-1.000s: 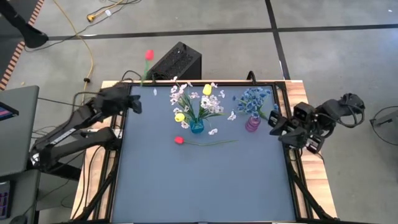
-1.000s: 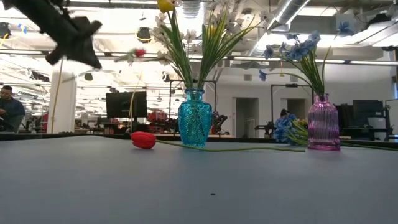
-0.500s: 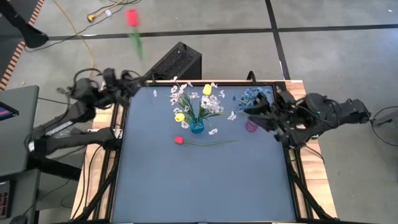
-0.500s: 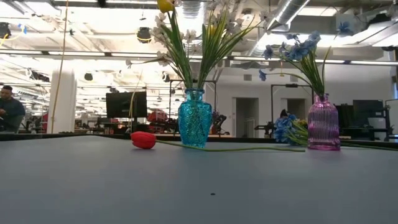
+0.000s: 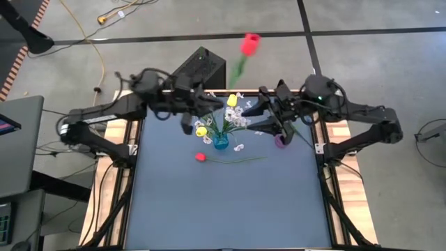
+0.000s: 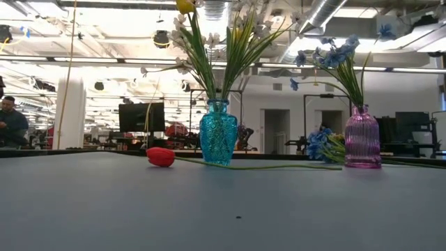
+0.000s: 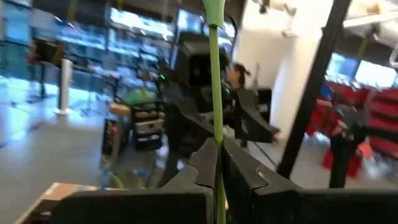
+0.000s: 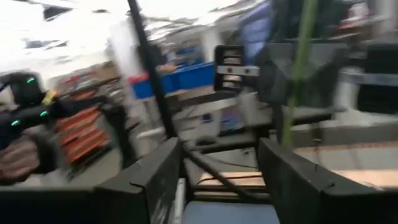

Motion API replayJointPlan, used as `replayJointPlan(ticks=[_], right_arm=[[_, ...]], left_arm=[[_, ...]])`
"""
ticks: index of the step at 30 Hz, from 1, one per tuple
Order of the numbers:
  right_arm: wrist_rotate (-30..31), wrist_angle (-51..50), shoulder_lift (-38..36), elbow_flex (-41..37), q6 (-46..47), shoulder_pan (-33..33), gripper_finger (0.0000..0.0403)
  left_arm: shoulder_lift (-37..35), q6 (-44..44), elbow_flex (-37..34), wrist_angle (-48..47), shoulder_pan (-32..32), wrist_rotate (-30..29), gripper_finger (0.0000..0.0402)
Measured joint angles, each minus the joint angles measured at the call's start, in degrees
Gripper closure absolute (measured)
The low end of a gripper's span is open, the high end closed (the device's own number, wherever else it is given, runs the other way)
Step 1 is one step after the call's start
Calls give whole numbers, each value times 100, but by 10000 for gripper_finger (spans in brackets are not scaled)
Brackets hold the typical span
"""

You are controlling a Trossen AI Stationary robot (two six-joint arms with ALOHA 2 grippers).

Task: Sort flowers into vase by color
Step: Put the top red flower into the violet vase

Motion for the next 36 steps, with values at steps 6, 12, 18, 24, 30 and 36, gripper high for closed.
replayJointPlan(ticks=[6, 12, 18, 24, 30, 36], right_arm=[[-382, -461, 286, 653, -56, -178, 147], [-377, -580, 116, 722, -343, -232, 148], [-353, -560, 63, 722, -950, -181, 148], [-32, -466, 287, 720, -1286, -138, 149], [-16, -327, 348, 720, -1306, -157, 172], [121, -312, 336, 720, -1433, -181, 267]], left_arm=[[796, 175, 947, -414, -215, 249, 401], [1027, 185, 1113, -456, -352, 257, 401], [1091, 141, 1115, -470, -370, 154, 401], [1102, 137, 1115, -542, -383, 21, 401], [1102, 146, 1115, -658, -383, -87, 401], [1102, 195, 1115, -662, -383, -176, 401]])
